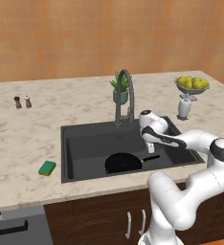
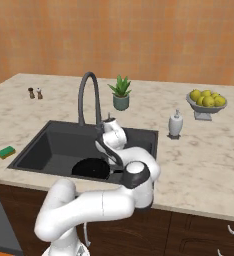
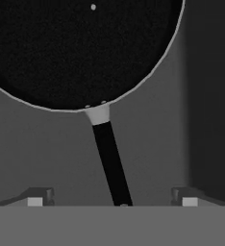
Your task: Pick the pan and sponge and place them into the sink. Then turn on the water.
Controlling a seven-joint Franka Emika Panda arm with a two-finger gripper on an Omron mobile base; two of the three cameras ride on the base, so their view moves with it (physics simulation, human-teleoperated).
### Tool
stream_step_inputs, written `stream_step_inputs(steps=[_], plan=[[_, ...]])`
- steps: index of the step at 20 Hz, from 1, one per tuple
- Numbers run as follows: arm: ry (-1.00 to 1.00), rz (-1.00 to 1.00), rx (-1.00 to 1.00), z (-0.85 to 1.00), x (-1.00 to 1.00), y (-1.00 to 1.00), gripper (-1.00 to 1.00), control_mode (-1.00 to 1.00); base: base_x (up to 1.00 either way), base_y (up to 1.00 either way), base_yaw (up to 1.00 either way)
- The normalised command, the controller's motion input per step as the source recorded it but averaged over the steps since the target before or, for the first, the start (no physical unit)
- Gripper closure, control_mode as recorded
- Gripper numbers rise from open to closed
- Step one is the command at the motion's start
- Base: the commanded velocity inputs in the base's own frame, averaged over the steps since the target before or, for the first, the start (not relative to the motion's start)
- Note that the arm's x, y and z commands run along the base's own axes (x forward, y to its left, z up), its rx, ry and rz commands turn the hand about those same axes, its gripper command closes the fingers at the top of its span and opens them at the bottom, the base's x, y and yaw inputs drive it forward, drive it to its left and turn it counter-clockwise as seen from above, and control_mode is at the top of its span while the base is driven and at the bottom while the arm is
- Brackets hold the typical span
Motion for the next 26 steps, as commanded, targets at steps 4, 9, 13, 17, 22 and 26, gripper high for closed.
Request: stream_step_inputs(steps=[4,9,13,17,22,26], plan=[[0.0,0.02,0.09,0.93,-0.57,0.02,-1.0,-1.0,0.0,0.0,0.0],[-0.01,-0.17,0.12,0.66,-0.6,0.0,-1.0,-1.0,0.0,0.0,0.0],[-0.11,-0.32,0.02,0.73,-0.63,0.19,-1.0,-1.0,0.0,0.0,0.0],[-0.02,-0.42,0.02,0.66,-0.69,0.24,-1.0,-1.0,0.0,0.0,0.0],[0.0,-0.47,0.08,0.63,-0.91,0.12,-1.0,-1.0,0.0,0.0,0.0],[0.0,-0.46,0.09,0.56,-0.87,0.46,-1.0,-1.0,0.0,0.0,0.0]])
